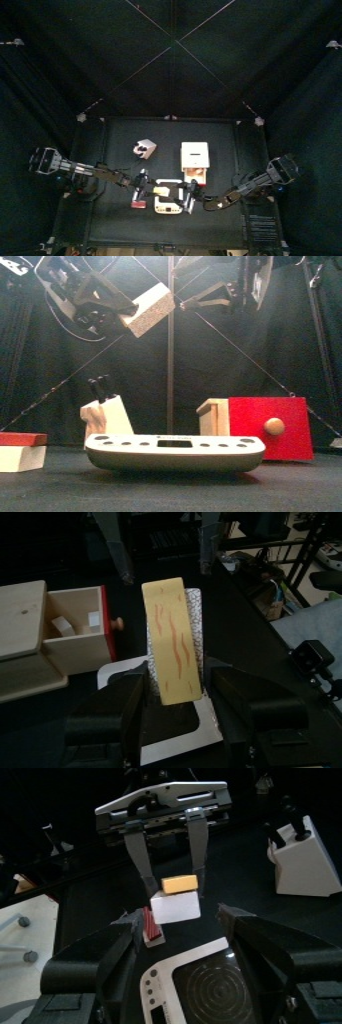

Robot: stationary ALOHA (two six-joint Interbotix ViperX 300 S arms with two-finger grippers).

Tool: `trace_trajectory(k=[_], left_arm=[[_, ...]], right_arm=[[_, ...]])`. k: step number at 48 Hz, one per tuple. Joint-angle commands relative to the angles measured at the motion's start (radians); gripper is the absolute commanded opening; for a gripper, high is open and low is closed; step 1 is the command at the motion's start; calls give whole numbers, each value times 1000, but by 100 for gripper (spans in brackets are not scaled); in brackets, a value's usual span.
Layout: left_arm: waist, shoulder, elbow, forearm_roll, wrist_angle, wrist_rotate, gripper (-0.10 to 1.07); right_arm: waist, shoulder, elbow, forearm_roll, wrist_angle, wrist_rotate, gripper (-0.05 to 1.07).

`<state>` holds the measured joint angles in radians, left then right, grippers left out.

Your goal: Hand over egg sushi

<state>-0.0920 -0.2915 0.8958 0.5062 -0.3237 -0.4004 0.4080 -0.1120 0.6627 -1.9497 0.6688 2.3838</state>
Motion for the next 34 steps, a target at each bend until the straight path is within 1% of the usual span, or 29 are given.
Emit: trace_trajectory(k=[1, 21, 34], left_arm=[[-3, -3, -31, 2, -12, 0, 60], [-3, 0, -29, 3, -12, 2, 60], [-3, 8, -31, 11, -12, 2, 60]], right_arm=[[-12, -5, -31, -6, 2, -2, 93], [-38, 72, -69, 2, -8, -9, 92], [-48, 89, -97, 2, -31, -9, 90]])
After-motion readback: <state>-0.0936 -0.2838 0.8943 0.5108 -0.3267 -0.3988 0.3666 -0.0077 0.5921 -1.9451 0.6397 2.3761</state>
